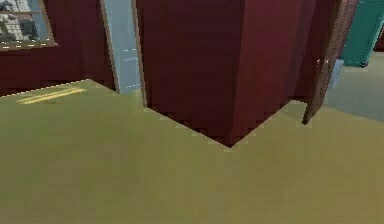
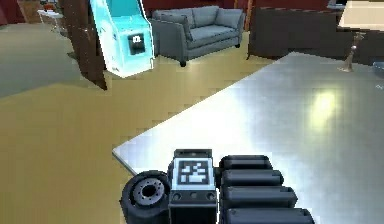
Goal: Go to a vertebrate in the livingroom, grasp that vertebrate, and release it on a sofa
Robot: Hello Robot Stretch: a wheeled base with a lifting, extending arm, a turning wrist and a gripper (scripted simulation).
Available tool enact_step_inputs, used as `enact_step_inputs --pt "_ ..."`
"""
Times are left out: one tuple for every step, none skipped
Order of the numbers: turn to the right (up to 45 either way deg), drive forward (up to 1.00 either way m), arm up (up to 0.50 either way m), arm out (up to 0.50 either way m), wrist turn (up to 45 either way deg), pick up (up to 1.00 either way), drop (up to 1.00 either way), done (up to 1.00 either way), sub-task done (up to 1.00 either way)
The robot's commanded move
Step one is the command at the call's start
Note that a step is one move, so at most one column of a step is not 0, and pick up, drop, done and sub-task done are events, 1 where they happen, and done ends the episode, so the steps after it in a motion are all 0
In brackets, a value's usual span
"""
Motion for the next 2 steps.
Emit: enact_step_inputs --pt "0.0 0.45 0.00 0.00 0.0 0.00 0.00 0.00 0.00" --pt "45.0 0.00 0.00 0.00 0.0 0.00 0.00 0.00 0.00"
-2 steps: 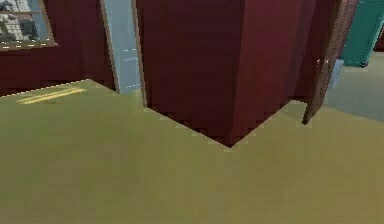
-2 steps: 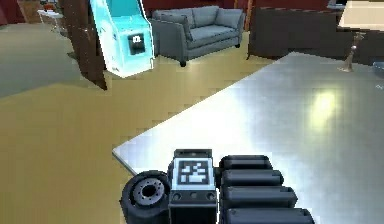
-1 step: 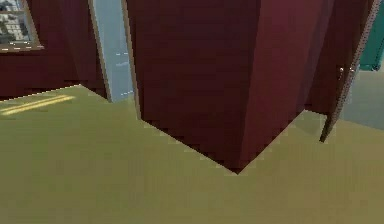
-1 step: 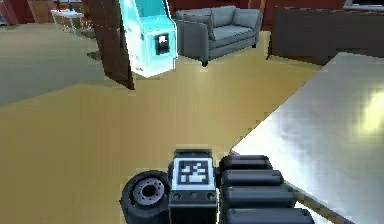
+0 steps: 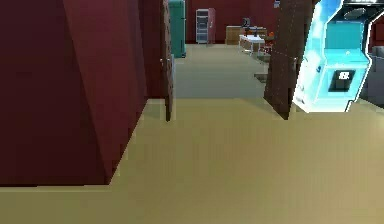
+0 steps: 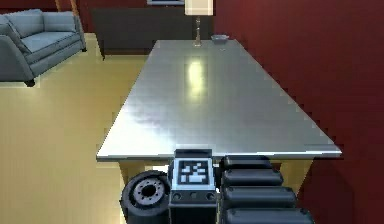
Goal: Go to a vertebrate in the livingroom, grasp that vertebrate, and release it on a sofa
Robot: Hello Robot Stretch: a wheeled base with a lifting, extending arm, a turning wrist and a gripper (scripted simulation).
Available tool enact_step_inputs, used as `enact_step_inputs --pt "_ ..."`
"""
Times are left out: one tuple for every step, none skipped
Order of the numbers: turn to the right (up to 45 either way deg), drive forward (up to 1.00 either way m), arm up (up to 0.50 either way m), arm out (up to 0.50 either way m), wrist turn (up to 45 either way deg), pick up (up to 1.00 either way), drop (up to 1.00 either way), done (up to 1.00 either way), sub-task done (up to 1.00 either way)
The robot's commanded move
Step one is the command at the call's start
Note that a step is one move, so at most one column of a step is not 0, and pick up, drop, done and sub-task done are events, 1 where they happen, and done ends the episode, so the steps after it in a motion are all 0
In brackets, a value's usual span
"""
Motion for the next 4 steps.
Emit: enact_step_inputs --pt "18.0 0.00 0.00 0.00 0.0 0.00 0.00 0.00 0.00" --pt "0.0 0.90 0.00 0.00 0.0 0.00 0.00 0.00 0.00" --pt "45.0 0.00 0.00 0.00 0.0 0.00 0.00 0.00 0.00" --pt "9.0 0.00 0.00 0.00 0.0 0.00 0.00 0.00 0.00"
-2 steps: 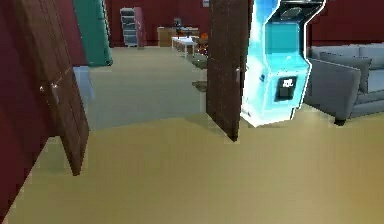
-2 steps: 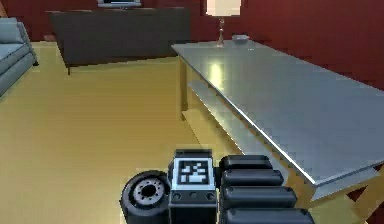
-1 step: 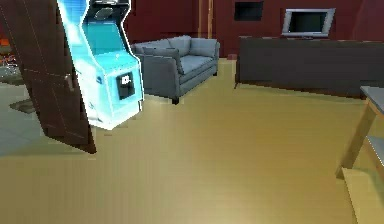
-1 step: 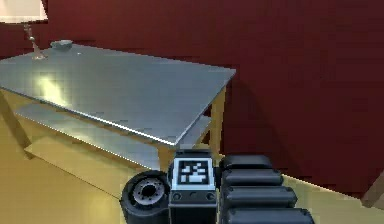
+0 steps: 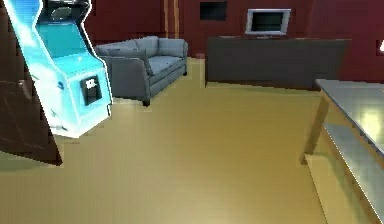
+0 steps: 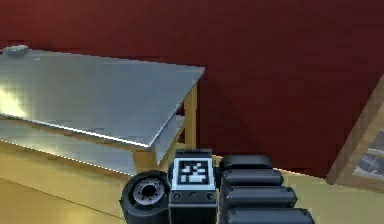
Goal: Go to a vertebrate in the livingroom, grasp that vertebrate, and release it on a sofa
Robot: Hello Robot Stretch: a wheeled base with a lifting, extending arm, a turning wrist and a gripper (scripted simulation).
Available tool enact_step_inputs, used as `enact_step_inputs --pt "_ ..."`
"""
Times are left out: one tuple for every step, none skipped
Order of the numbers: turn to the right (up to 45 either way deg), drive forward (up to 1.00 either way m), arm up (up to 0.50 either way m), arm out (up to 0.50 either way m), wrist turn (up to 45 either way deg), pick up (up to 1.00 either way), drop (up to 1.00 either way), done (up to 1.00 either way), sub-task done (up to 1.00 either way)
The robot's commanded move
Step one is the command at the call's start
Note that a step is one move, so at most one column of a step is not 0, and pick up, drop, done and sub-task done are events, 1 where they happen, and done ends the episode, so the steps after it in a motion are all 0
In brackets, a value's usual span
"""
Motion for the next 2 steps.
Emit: enact_step_inputs --pt "0.0 1.00 0.00 0.00 0.0 0.00 0.00 0.00 0.00" --pt "0.0 1.00 0.00 0.00 0.0 0.00 0.00 0.00 0.00"
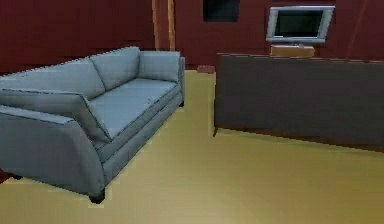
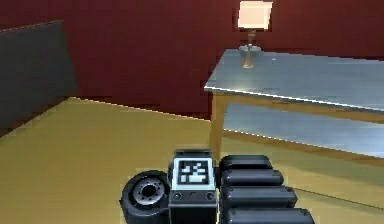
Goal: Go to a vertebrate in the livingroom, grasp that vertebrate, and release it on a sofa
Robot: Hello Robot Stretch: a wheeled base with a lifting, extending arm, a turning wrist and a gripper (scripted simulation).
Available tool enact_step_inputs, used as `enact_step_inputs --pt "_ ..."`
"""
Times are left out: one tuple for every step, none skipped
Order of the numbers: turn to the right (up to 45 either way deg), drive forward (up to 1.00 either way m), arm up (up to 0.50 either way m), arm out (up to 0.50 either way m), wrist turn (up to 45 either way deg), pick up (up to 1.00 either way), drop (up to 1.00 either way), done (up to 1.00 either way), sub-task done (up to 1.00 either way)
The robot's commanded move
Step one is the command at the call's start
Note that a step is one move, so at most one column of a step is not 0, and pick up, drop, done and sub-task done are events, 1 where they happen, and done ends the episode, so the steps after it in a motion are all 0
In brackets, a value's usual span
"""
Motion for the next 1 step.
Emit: enact_step_inputs --pt "0.0 1.00 0.00 0.00 0.0 0.00 0.00 0.00 0.00"
